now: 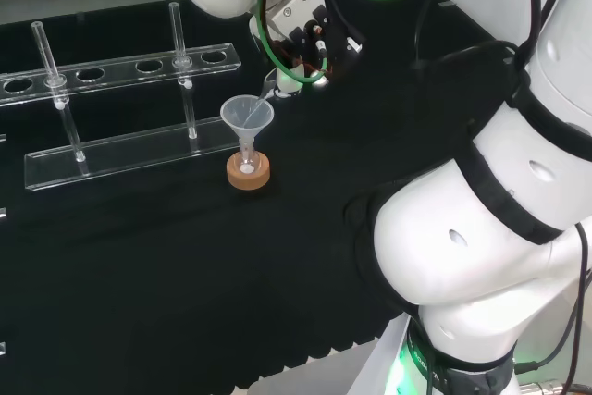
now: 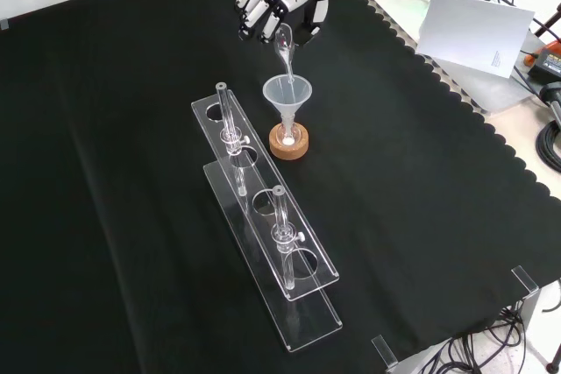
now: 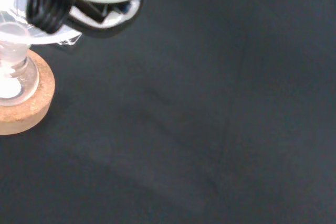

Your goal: Pour all the NaCl from the weighing funnel into the round-bottom flask.

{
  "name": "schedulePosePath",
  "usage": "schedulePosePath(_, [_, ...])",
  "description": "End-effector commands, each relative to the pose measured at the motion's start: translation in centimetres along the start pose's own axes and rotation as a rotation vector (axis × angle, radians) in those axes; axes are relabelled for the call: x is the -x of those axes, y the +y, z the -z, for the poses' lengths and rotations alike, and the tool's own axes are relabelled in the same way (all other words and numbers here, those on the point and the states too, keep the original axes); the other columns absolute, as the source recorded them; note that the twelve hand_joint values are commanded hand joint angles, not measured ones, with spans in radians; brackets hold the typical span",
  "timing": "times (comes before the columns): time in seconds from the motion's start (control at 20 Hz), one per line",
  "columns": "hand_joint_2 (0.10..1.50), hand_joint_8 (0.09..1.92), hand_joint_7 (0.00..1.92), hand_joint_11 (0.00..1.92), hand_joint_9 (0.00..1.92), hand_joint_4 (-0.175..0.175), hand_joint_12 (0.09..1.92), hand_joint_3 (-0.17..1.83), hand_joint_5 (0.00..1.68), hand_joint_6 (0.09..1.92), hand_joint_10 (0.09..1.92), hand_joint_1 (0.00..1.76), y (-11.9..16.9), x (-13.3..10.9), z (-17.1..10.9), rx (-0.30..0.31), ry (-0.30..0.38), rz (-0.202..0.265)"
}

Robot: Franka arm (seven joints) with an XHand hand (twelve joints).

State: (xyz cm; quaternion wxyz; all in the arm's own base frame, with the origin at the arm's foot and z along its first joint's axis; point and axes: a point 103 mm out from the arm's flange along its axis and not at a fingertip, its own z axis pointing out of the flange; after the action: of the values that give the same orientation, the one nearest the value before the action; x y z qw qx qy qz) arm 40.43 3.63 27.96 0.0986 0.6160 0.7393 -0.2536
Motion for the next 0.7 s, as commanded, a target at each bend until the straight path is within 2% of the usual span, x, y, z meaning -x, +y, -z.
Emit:
schedulePosePath(0.05, [0.6,0.66,0.55,0.76,0.92,0.175,1.09,0.66,1.42,0.4,0.38,1.15,0.16,0.16,0.29,-0.013,-0.05,0.005])
schedulePosePath(0.45, [0.6,0.66,0.54,0.76,0.92,0.175,1.1,0.66,1.42,0.4,0.38,1.15,0.33,0.04,0.79,-0.02,-0.098,0.029])
schedulePosePath(0.7, [0.6,0.66,0.54,0.76,0.92,0.175,1.1,0.66,1.42,0.4,0.38,1.15,0.34,-0.59,0.85,-0.03,-0.108,0.023])
